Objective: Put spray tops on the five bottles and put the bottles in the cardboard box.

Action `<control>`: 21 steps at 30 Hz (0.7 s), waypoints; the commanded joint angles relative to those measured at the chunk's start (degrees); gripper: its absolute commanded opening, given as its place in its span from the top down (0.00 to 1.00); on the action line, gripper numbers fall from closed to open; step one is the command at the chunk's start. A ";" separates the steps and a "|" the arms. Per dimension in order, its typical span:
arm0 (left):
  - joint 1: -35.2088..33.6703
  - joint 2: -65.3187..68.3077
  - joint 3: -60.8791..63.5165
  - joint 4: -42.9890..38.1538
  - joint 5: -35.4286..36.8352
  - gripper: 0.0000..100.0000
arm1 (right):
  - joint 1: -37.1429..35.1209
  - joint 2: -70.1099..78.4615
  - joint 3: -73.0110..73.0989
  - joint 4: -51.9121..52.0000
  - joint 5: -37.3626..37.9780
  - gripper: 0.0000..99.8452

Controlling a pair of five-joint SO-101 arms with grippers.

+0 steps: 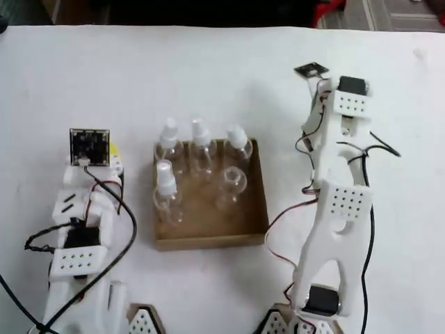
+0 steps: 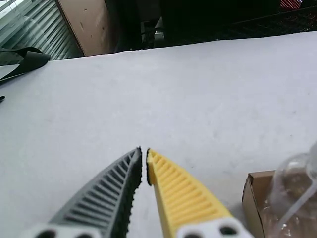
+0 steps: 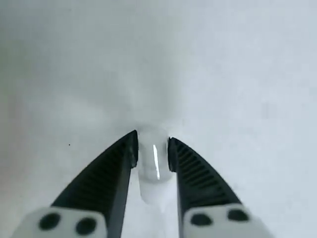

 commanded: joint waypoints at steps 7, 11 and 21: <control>0.57 -0.13 -0.70 -1.58 -0.35 0.98 | 1.54 -19.03 -1.67 1.98 -5.01 0.98; 0.57 -0.13 -0.70 -1.58 -0.35 0.98 | 1.19 -28.53 -0.18 2.07 -11.25 0.98; 0.57 -0.31 -0.53 -1.58 -0.35 0.98 | -7.08 -62.02 11.69 1.80 -19.69 0.98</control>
